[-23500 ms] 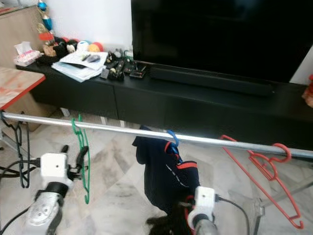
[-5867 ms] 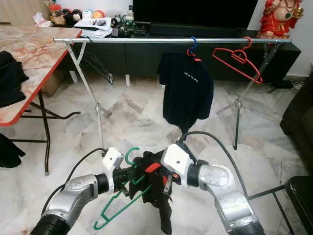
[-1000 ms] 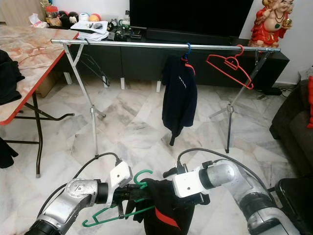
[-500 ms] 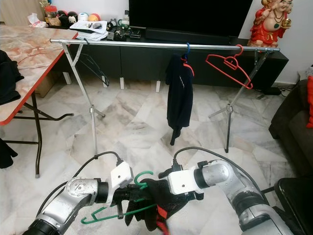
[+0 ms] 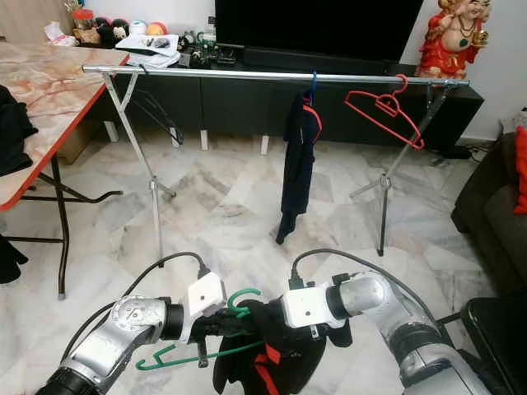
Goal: Hang hanger
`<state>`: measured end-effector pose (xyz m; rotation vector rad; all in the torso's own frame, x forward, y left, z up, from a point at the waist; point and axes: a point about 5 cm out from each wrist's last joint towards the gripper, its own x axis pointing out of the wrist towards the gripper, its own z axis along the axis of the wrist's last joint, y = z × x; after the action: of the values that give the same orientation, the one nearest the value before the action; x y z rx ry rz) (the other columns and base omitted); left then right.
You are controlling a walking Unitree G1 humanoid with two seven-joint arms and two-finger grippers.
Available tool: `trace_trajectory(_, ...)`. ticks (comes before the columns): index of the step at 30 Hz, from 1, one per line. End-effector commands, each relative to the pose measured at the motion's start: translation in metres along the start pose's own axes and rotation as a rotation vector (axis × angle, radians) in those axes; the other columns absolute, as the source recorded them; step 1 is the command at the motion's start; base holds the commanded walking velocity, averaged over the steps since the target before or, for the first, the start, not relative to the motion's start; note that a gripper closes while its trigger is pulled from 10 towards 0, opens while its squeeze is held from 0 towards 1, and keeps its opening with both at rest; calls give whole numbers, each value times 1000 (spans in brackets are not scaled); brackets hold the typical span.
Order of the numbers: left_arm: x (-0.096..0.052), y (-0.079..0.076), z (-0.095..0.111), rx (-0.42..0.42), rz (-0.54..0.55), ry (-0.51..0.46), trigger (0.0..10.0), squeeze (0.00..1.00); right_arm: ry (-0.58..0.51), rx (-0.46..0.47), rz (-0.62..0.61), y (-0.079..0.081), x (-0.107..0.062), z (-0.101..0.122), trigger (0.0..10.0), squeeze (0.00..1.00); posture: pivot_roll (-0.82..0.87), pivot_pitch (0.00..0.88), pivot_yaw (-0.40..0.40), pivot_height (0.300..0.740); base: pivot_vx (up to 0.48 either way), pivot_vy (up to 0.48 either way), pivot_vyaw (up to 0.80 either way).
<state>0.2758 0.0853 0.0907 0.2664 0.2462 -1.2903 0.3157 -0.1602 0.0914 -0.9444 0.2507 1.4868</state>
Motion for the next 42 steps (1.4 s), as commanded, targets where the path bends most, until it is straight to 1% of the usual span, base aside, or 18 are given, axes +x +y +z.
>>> trace_trajectory(1, 4, 0, 16, 69, -17, -37, 10000, 0, 1, 12, -4, -1, -1, -1, 0, 0, 21, 111, -118, 721, 0, 0, 0)
trace_trajectory(15, 7, -3, 25, 120, -41, -48, 10000, 0, -33, 73, 7, 0, 1, 0, 0, 0, 25, 109, -118, 721, 0, 0, 0)
trace_trajectory(25, 8, -3, 27, 132, -43, -52, 10000, 0, -58, 115, 34, 2, 1, -1, 0, 0, 23, 108, -118, 721, 0, 0, 0)
trace_trajectory(32, 9, -3, 29, 138, -45, -56, 10000, 0, -55, 143, 62, 4, 1, -3, 0, 0, 22, 102, -116, 721, 0, 0, 0)
trace_trajectory(35, 9, -3, 30, 145, -44, -57, 10000, 0, -70, 177, 86, 7, 2, -4, 0, 0, 22, 95, -114, 721, 0, 0, 0)
trace_trajectory(42, 9, -3, 32, 154, -46, -59, 10000, 0, -73, 188, 102, 10, 3, -4, 0, 0, 23, 84, -109, 721, 0, 0, 0)
